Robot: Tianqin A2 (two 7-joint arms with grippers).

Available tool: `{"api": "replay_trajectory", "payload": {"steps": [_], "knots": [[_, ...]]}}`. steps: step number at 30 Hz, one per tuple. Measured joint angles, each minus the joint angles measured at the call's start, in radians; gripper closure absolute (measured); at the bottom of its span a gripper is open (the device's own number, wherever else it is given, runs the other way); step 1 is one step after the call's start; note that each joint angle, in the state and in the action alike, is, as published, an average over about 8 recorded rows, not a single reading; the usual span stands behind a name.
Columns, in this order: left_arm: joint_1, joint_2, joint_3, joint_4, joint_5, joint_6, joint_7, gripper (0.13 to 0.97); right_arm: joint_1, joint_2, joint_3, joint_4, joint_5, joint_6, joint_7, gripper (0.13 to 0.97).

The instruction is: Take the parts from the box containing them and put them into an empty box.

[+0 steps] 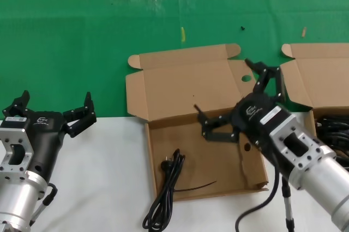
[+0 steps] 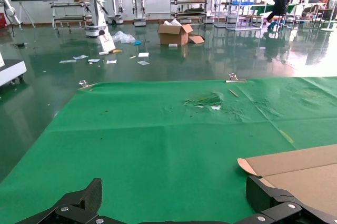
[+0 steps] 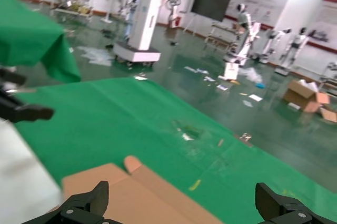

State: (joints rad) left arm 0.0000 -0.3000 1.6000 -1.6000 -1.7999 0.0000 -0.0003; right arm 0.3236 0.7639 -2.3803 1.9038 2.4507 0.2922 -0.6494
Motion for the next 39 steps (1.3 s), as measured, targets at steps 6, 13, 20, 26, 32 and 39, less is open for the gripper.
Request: {"api": "replay_trajectory", "payload": {"steps": [6,13,20,26,32,39], "knots": [[0.000,0.000,0.000,0.000,0.000,0.000,0.000,0.132,-0.038,-0.054,0.091,-0.035,-0.076,-0.034,0.076,0.132],[0.000,0.000,0.000,0.000,0.000,0.000,0.000,0.132,-0.082,-0.118,0.198,-0.077,-0.165,-0.074,0.165,0.129],[0.000,0.000,0.000,0.000,0.000,0.000,0.000,0.132,-0.126,-0.180,0.303,-0.118,-0.253,-0.114,0.252,0.129],[0.000,0.000,0.000,0.000,0.000,0.000,0.001,0.132,-0.164,-0.235,0.395,-0.154,-0.330,-0.148,0.329,0.129],[0.000,0.000,0.000,0.000,0.000,0.000,0.000,0.132,-0.202,-0.289,0.487,-0.190,-0.406,-0.182,0.404,0.129],[0.000,0.000,0.000,0.000,0.000,0.000,0.000,0.132,-0.246,-0.352,0.592,-0.231,-0.494,-0.222,0.493,0.129]]}}
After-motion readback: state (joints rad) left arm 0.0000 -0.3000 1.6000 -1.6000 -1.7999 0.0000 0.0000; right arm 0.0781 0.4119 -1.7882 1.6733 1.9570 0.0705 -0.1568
